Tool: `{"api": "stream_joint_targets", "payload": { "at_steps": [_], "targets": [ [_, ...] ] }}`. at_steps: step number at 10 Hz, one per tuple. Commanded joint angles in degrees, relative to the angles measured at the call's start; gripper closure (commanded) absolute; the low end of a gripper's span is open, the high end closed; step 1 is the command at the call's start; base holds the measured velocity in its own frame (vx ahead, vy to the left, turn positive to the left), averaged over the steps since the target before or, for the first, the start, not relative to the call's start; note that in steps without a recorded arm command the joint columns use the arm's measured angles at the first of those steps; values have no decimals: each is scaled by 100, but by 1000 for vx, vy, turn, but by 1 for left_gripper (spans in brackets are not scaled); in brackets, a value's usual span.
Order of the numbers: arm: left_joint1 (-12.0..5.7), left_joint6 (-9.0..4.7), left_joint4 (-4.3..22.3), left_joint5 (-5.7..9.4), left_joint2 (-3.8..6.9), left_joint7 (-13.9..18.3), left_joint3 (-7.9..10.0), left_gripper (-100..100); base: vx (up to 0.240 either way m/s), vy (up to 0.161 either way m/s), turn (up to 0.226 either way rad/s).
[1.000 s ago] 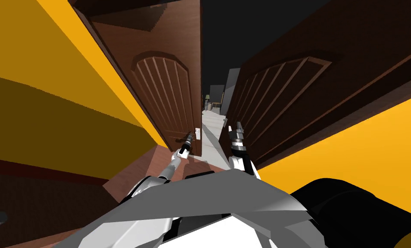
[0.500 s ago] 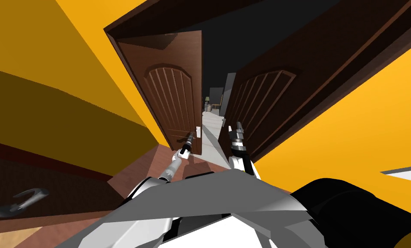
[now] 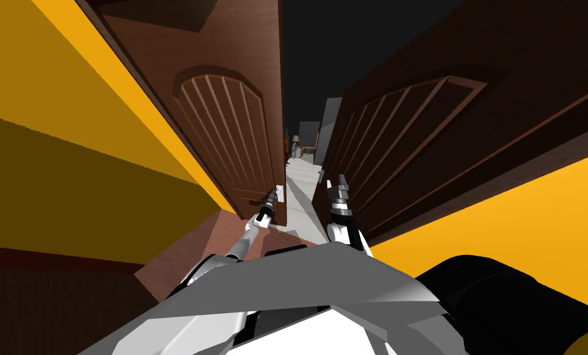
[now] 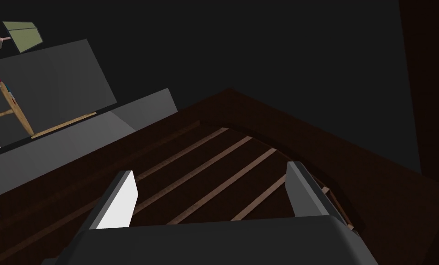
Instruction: Push the door open
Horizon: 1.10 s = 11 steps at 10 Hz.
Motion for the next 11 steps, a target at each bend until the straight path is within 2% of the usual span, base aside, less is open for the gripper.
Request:
{"api": "stream_joint_targets", "payload": {
  "at_steps": [1, 2, 3, 4, 9, 10, 11],
  "targets": [
    [8, -28, 8, 2, -35, -15, 19, -100, 185, -89, -16],
    [14, -48, 14, 3, -82, -25, 32, -100, 179, -80, -18],
    [1, -41, 26, 3, -57, -17, 26, -100, 81, -35, 1],
    [1, -41, 26, 3, -57, -17, 26, 100, -11, 3, 3],
    [1, -41, 26, 3, -57, -17, 26, 100, -16, 7, -2],
    [6, -28, 43, 35, 4, -93, 110, 100, 66, -38, 33],
    [4, -27, 44, 43, 17, -111, 131, 100, 123, -68, 44]
  ]
}}
